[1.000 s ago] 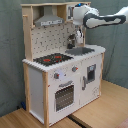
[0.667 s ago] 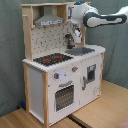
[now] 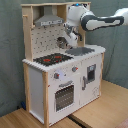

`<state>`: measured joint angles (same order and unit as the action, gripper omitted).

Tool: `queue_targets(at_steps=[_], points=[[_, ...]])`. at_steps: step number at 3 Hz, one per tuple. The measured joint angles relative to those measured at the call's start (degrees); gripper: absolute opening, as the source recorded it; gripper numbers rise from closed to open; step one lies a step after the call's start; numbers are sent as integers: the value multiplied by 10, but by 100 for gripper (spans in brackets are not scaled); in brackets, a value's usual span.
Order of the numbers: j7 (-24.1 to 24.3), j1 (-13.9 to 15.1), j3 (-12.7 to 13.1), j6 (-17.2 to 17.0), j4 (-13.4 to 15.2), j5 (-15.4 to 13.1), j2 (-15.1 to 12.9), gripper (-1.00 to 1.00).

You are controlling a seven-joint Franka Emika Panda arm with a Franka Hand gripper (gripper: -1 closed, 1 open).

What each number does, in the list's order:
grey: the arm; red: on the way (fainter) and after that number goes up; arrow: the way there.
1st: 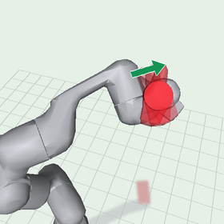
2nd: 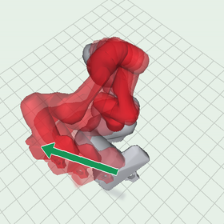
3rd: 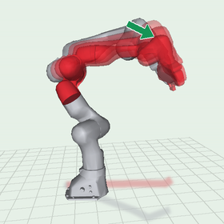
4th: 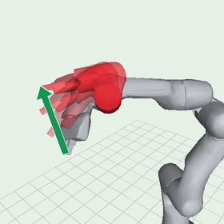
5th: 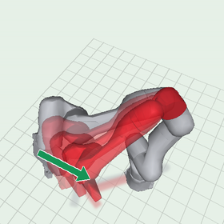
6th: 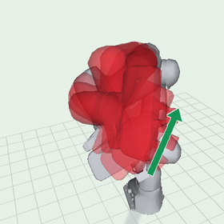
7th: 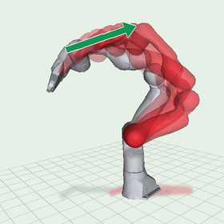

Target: Play with the kitchen

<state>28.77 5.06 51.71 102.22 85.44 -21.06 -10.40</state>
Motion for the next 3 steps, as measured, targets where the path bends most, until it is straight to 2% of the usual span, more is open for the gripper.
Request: queue_targets(at_steps=[1,3], points=[[1,-26,14,17,-23,-28,-49,-100],[0,-80,14,17,-79,-75,-125,-100]])
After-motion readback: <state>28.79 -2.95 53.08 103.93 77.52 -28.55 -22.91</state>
